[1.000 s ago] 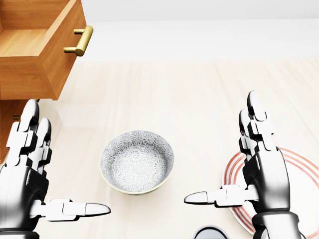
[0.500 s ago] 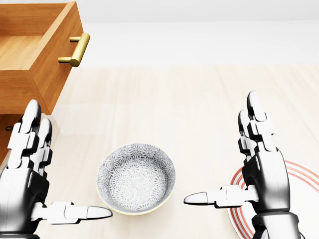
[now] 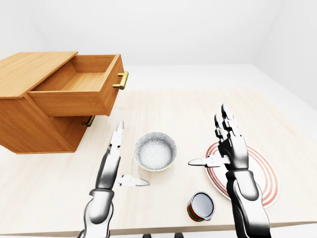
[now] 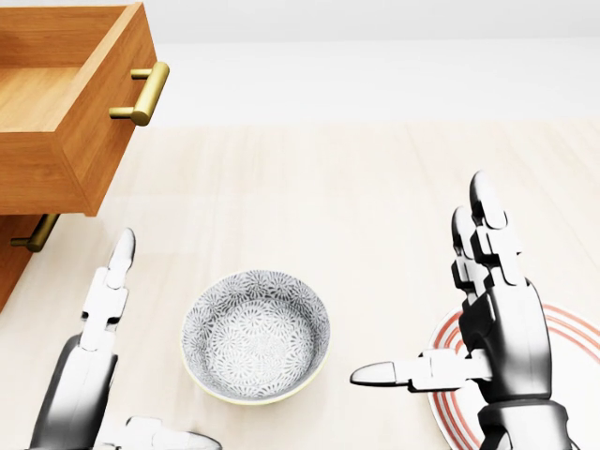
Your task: Put the bowl on top of the cabinet.
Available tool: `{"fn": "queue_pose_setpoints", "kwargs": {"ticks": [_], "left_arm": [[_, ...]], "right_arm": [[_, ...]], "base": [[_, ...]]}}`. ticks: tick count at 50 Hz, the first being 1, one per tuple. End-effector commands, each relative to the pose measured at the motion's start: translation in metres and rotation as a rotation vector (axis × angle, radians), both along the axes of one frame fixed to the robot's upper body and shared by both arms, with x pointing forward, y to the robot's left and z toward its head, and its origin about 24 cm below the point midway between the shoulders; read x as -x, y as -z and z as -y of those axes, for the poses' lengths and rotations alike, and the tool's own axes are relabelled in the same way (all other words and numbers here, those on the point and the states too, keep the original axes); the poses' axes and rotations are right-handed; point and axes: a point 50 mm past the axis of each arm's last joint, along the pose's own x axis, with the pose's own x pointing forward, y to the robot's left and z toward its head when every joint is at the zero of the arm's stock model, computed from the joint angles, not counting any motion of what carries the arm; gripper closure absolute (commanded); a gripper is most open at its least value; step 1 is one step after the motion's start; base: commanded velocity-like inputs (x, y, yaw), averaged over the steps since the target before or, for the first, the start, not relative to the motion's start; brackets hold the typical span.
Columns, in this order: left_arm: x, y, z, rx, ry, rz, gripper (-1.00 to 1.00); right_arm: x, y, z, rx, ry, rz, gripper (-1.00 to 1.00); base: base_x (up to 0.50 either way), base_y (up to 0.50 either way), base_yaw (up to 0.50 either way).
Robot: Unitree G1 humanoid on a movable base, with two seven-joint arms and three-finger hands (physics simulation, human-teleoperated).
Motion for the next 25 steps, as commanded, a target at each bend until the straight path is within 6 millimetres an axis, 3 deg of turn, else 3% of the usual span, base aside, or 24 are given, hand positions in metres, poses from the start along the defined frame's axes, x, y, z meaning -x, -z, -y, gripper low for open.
{"fn": "queue_pose_setpoints", "kwargs": {"ticks": [1, 8, 19, 25], "left_arm": [[0.007, 0.05, 0.003, -0.3, -0.005, -0.214, -1.0], [-0.001, 0.069, 0.006, -0.443, -0.004, -0.258, -1.0], [-0.005, 0.068, 0.017, -0.515, 0.036, -0.235, -1.0], [-0.005, 0.061, 0.024, -0.591, 0.04, -0.185, -1.0]], "right_arm": [[0.001, 0.001, 0.001, -0.019, 0.002, -0.003, -1.0], [0.001, 0.005, 0.003, -0.035, -0.003, -0.019, -1.0], [0.001, 0.007, 0.002, -0.045, -0.004, -0.027, -1.0], [-0.003, 0.018, 0.002, -0.05, -0.01, -0.079, -1.0]], "base": [[0.0, 0.0, 0.0], [0.0, 0.0, 0.0], [0.0, 0.0, 0.0], [0.0, 0.0, 0.0]]}}
